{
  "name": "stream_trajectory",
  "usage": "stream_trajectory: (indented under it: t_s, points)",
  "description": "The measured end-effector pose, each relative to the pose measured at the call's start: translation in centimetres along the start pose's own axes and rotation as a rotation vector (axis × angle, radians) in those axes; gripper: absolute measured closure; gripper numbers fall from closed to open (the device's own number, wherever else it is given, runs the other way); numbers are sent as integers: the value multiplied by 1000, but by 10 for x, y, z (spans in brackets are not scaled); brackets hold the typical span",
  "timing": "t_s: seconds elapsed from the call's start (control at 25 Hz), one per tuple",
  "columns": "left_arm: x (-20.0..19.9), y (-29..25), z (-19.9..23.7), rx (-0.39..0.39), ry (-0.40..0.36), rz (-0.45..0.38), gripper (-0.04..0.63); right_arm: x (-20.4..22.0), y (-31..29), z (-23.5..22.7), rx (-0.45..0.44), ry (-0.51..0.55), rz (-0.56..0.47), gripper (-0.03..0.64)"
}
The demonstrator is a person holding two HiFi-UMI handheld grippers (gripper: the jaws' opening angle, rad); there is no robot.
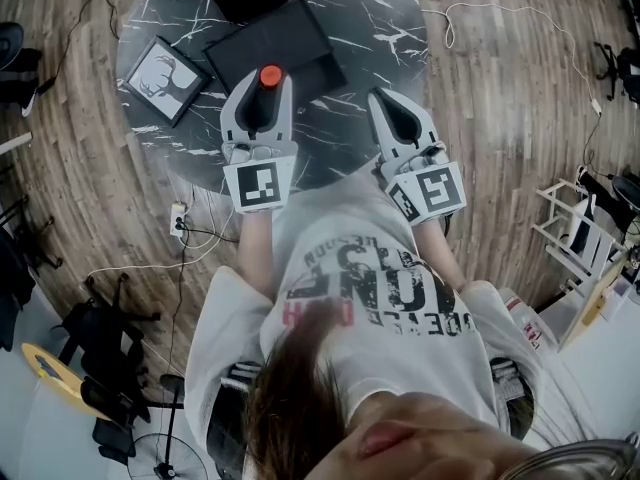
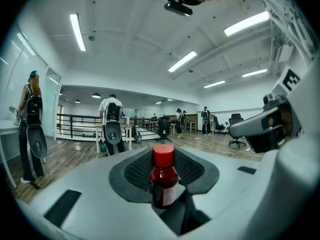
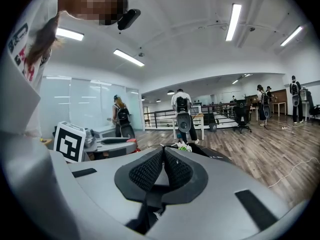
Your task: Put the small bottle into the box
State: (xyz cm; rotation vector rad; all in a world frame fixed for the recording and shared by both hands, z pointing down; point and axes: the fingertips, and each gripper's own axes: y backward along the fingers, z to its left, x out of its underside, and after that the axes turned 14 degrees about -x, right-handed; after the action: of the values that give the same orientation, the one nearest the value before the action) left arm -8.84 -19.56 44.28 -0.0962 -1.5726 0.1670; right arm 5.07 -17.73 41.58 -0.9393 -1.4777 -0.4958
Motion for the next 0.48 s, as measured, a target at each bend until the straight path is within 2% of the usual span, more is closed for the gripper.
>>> stream_trajectory:
  t_s: [0.48]
  points:
    - [42, -11, -5, 21, 3, 60, 465, 9, -3, -3, 34, -28, 21, 607]
